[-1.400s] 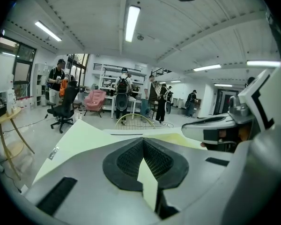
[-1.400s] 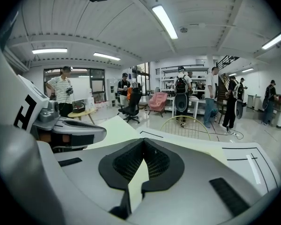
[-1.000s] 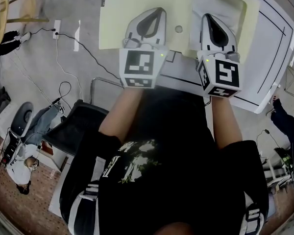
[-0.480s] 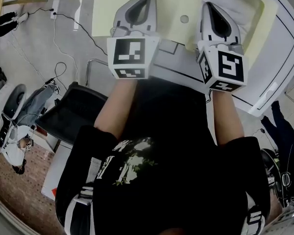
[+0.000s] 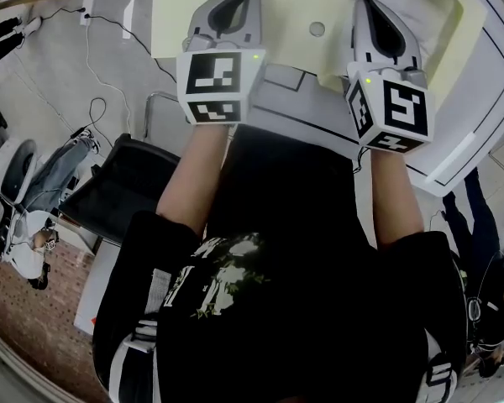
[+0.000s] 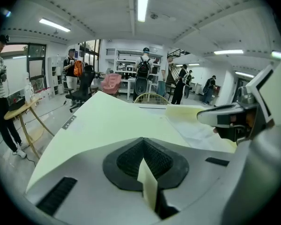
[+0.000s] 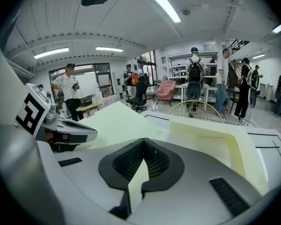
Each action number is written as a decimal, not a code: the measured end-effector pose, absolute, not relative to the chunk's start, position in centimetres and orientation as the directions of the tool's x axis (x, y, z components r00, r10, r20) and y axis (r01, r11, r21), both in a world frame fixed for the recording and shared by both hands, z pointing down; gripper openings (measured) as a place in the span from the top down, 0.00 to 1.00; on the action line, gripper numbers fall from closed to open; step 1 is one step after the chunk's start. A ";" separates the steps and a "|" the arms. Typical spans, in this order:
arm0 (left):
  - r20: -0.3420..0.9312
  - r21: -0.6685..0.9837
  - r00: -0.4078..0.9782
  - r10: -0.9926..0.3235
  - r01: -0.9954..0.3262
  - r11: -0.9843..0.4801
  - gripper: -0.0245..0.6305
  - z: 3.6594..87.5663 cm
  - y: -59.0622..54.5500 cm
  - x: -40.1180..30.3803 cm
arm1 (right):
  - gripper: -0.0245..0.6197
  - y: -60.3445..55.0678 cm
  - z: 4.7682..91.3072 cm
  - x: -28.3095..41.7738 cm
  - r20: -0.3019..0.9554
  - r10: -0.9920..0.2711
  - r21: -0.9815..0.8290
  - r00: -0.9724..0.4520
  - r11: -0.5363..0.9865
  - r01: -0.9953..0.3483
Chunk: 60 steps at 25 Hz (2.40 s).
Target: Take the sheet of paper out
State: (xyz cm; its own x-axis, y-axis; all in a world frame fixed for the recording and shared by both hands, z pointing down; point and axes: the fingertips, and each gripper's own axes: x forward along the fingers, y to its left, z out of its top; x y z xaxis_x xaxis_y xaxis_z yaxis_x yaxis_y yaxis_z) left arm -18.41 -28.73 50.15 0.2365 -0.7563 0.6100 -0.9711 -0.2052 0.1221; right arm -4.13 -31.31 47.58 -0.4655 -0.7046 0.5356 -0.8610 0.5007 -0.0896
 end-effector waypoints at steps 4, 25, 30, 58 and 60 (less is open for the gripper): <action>0.644 0.123 0.233 -0.729 -0.972 -0.202 0.98 51.9 -28.7 -18.9 | 0.96 -31.6 48.2 -2.9 0.553 -0.707 -0.073 -0.441 0.486 -0.871; 0.738 0.126 0.229 -0.635 -0.971 -0.203 0.98 56.0 -28.9 -18.1 | 0.87 -32.2 51.6 -2.0 0.684 -0.501 -0.135 -0.530 0.627 -0.767; 0.738 0.128 0.226 -0.635 -0.972 -0.197 0.98 56.1 -28.9 -18.1 | 0.73 -31.9 53.3 -3.4 0.731 -0.417 -0.177 -0.540 0.648 -0.741; 0.723 0.131 0.225 -0.653 -0.973 -0.189 0.98 55.3 -29.0 -18.2 | 0.95 -31.6 53.3 -9.2 0.762 -0.404 -0.079 -0.506 0.717 -0.692; 0.721 0.131 0.226 -0.656 -0.973 -0.191 0.98 55.1 -29.0 -18.3 | 0.95 -31.5 52.8 -10.4 0.749 -0.403 -0.086 -0.527 0.728 -0.680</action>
State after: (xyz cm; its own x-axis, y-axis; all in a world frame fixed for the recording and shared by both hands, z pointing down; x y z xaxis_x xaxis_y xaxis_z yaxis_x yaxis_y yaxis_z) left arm -18.26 -29.00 55.09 0.2258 -0.6556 0.7205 -0.9728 -0.1915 0.1307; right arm -10.43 -31.55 52.77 -0.5268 -0.4028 0.7485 -0.6797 0.7284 -0.0864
